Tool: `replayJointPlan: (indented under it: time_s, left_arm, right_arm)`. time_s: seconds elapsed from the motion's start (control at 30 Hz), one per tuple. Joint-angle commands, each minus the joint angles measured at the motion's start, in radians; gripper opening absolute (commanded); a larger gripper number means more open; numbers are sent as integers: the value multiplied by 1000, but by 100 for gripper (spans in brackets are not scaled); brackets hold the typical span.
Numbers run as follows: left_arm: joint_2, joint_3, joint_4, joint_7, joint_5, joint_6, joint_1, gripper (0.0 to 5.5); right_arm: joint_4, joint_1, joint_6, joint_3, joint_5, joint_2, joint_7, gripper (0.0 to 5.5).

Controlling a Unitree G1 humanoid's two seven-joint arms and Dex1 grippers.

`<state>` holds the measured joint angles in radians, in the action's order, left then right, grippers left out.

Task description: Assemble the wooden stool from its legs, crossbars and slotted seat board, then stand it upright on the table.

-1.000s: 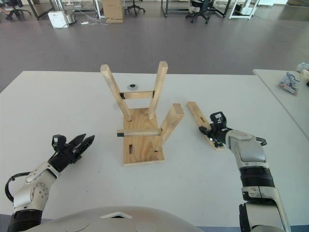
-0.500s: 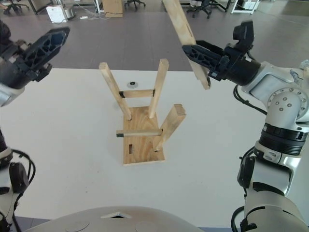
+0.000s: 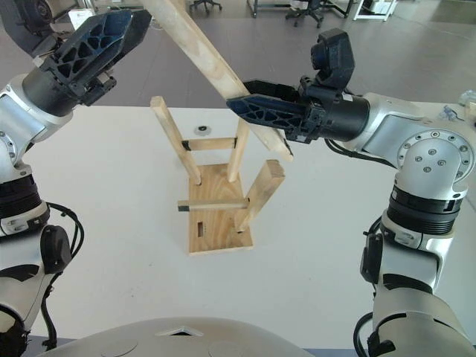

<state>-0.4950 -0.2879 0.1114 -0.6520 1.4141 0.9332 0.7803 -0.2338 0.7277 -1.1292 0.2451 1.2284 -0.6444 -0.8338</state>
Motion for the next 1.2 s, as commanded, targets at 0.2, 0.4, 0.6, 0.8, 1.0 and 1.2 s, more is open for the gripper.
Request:
replayJointPlan:
  time_s: [0.2, 0.4, 0.6, 0.8, 1.0, 1.2]
  left_arm:
    - [63, -2, 8, 95, 97, -12, 48, 419]
    - [70, -6, 12, 102, 104, -8, 28, 316]
    - [65, -1, 9, 92, 102, 2, 13, 216]
    - [13, -42, -53, 65, 43, -37, 65, 205]
    - [-182, -177, -191, -8, -57, -133, 224, 204]
    - [-450, -323, -189, -105, -27, 8, 99, 204]
  right_arm:
    - [-28, 34, 7, -64, 14, 13, 12, 211]
    - [-30, 39, 18, -79, 9, 17, 9, 211]
    - [-32, 44, 22, -76, 20, 24, 19, 211]
    - [9, 77, 69, -56, -23, 54, 108, 211]
    - [197, 189, 301, 112, -113, 164, 379, 325]
    - [223, -118, 447, 204, -388, 42, 489, 328]
